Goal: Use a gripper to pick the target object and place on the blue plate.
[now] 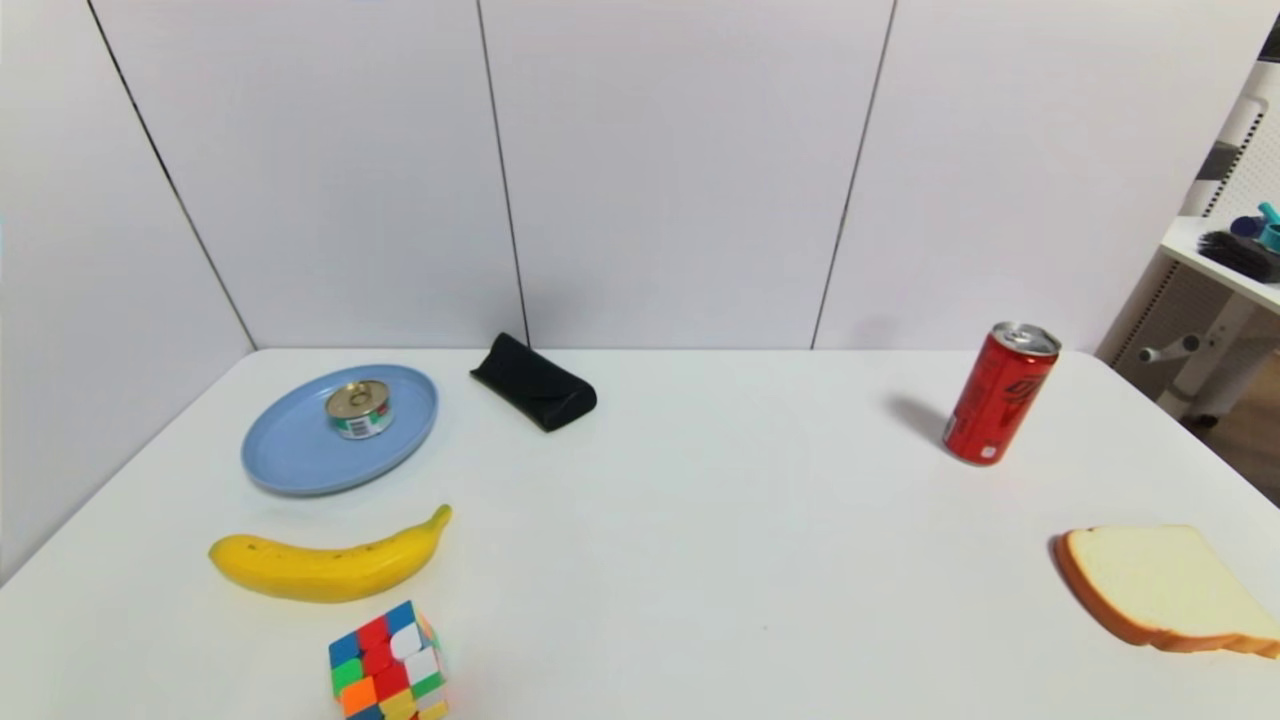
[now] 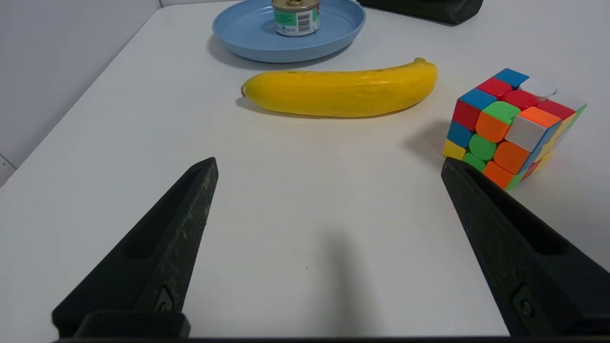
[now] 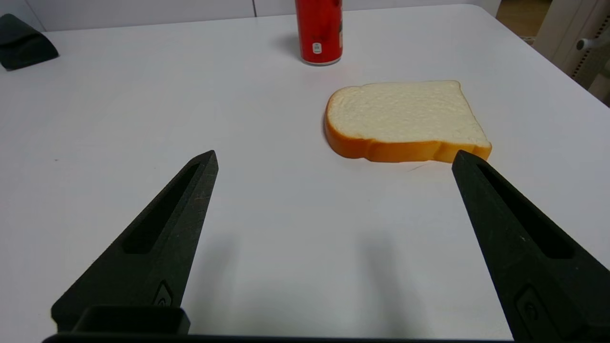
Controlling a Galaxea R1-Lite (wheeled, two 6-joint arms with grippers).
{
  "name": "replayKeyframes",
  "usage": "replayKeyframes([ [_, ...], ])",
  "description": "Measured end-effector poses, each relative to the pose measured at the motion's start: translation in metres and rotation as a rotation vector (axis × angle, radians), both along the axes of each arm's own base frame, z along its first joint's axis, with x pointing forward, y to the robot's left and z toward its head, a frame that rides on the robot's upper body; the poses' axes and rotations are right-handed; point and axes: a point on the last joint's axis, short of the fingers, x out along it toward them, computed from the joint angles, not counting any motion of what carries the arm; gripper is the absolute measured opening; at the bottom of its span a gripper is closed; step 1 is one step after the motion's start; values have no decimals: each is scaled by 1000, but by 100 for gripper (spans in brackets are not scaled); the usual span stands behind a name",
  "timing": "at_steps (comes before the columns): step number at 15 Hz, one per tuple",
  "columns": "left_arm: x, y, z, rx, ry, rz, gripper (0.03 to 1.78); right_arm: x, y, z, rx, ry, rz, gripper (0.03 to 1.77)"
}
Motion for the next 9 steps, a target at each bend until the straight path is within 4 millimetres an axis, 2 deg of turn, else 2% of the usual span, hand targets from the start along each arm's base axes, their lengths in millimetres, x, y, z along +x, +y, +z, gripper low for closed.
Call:
replayKeyframes([
  [9, 0, 0, 0, 0, 0, 0, 169, 0, 0, 0, 0, 0, 1, 170],
])
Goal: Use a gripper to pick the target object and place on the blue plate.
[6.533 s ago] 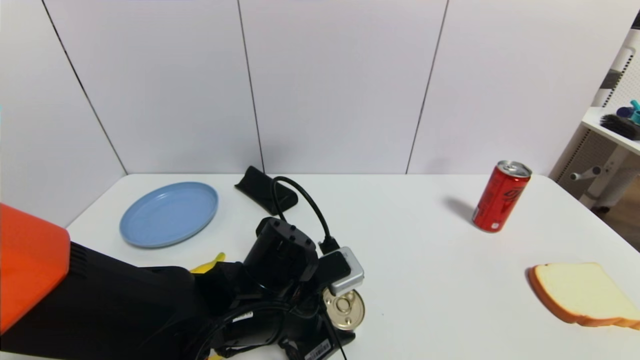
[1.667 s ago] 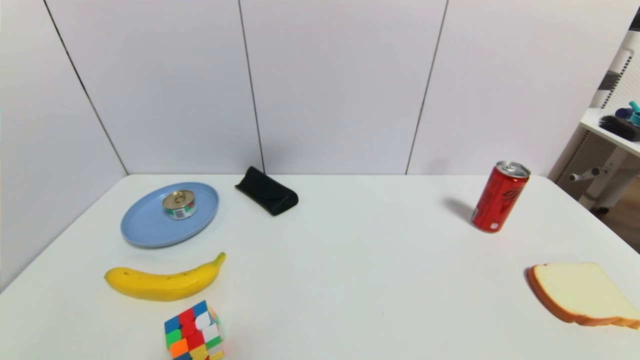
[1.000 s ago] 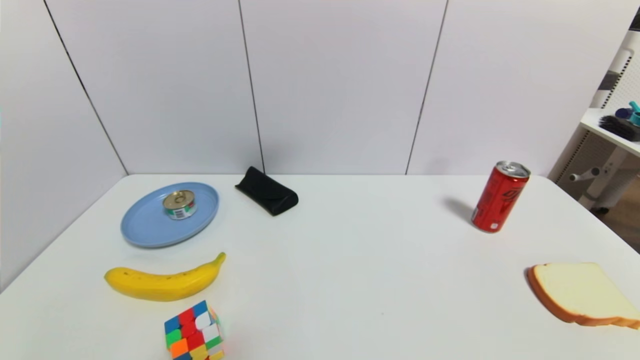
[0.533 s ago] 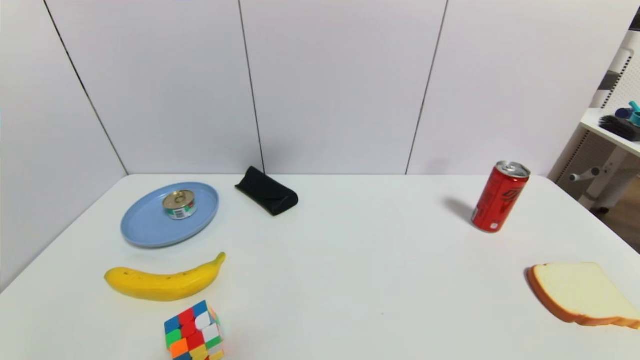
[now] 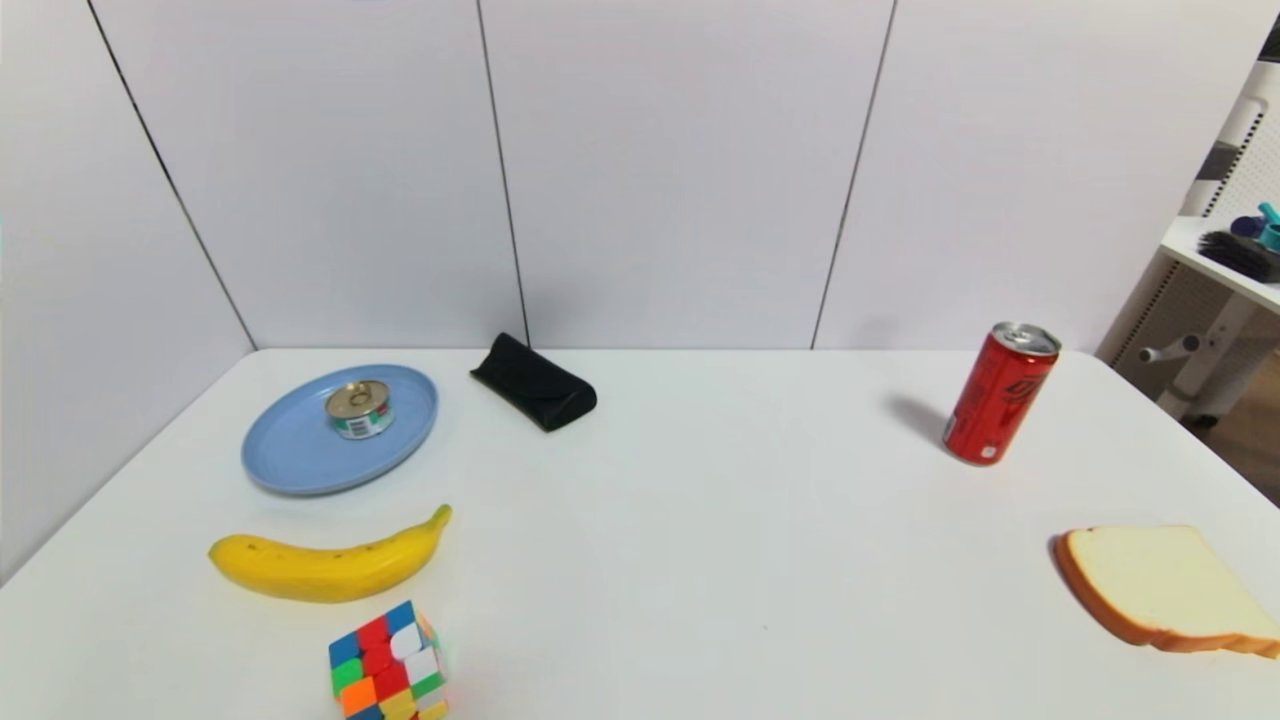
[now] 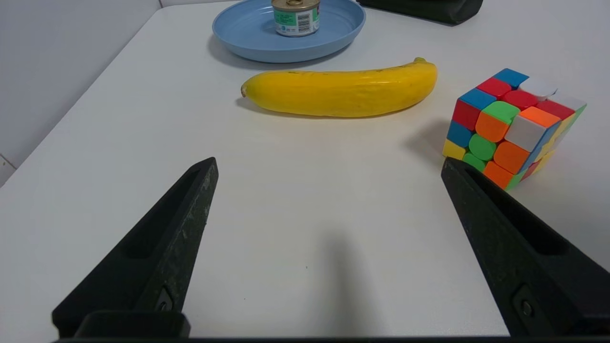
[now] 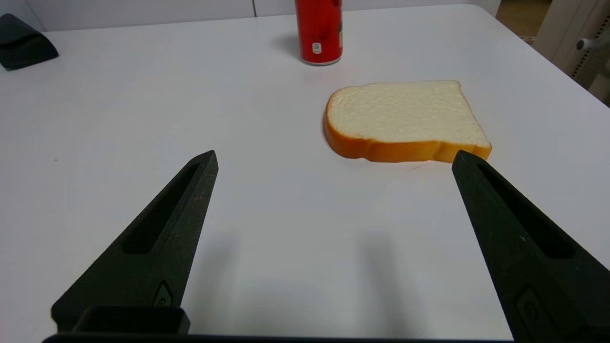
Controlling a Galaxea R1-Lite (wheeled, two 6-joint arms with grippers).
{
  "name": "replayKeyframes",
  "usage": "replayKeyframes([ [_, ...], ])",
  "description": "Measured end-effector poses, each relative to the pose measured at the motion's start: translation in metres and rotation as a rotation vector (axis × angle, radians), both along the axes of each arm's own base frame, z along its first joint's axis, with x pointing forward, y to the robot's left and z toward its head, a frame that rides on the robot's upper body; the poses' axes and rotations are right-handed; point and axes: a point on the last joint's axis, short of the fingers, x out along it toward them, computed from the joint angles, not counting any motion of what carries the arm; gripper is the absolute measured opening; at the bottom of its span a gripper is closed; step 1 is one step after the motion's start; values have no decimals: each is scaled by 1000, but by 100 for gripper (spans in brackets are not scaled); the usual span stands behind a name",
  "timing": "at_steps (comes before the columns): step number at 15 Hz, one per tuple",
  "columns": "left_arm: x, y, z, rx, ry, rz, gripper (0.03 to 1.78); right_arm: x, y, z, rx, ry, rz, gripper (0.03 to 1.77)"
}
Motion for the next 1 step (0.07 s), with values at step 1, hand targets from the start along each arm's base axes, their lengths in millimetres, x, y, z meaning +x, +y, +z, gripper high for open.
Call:
replayKeyframes([
  [1, 0, 0, 0, 0, 0, 0, 169, 0, 0, 0, 2, 0, 0, 170],
])
